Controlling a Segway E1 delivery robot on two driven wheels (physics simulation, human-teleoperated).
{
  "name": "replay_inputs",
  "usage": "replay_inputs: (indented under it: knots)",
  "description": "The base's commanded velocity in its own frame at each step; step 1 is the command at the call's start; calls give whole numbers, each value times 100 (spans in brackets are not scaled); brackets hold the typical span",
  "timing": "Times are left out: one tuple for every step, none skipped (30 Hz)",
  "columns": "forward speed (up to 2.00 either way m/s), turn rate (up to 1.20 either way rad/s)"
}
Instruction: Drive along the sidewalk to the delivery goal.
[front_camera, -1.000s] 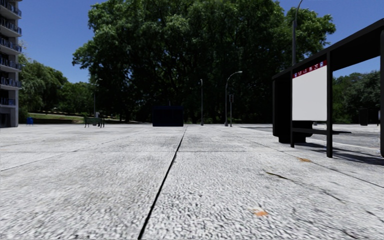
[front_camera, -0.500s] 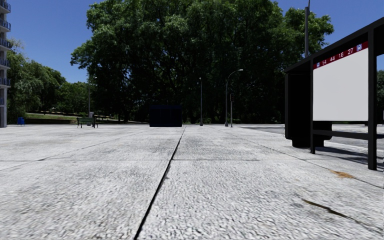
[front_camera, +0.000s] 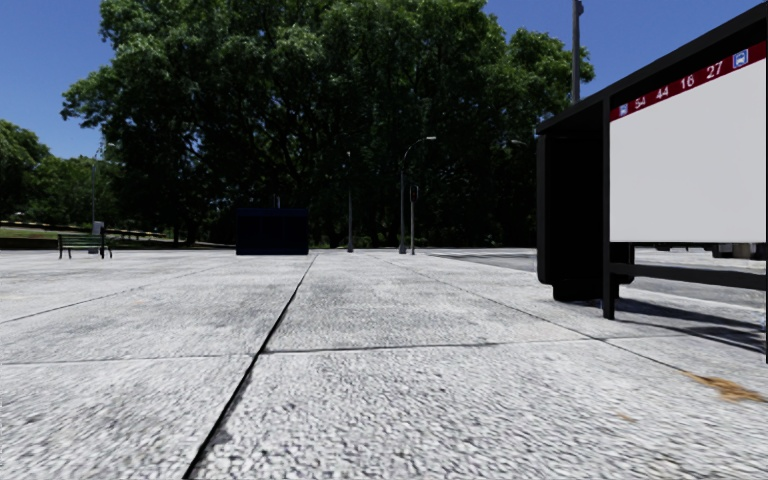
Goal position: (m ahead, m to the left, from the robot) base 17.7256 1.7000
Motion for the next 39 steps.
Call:
replay_inputs:
  knots:
    - [200,0]
    - [200,0]
    - [200,0]
    - [200,0]
    - [200,0]
    - [200,0]
    - [200,0]
    - [200,0]
    - [200,0]
    - [200,0]
    - [200,0]
    - [200,0]
    - [200,0]
    - [200,0]
    - [200,0]
    - [200,0]
    - [200,0]
    - [200,0]
    - [200,0]
    - [200,0]
    - [200,0]
    - [200,0]
    - [200,0]
    - [200,0]
    - [200,0]
    - [200,0]
    - [200,0]
    - [200,0]
    - [200,0]
    - [200,0]
    - [200,0]
    - [200,0]
    - [200,0]
    - [200,0]
    - [200,0]
    - [200,0]
    - [200,0]
    - [200,0]
    - [200,0]
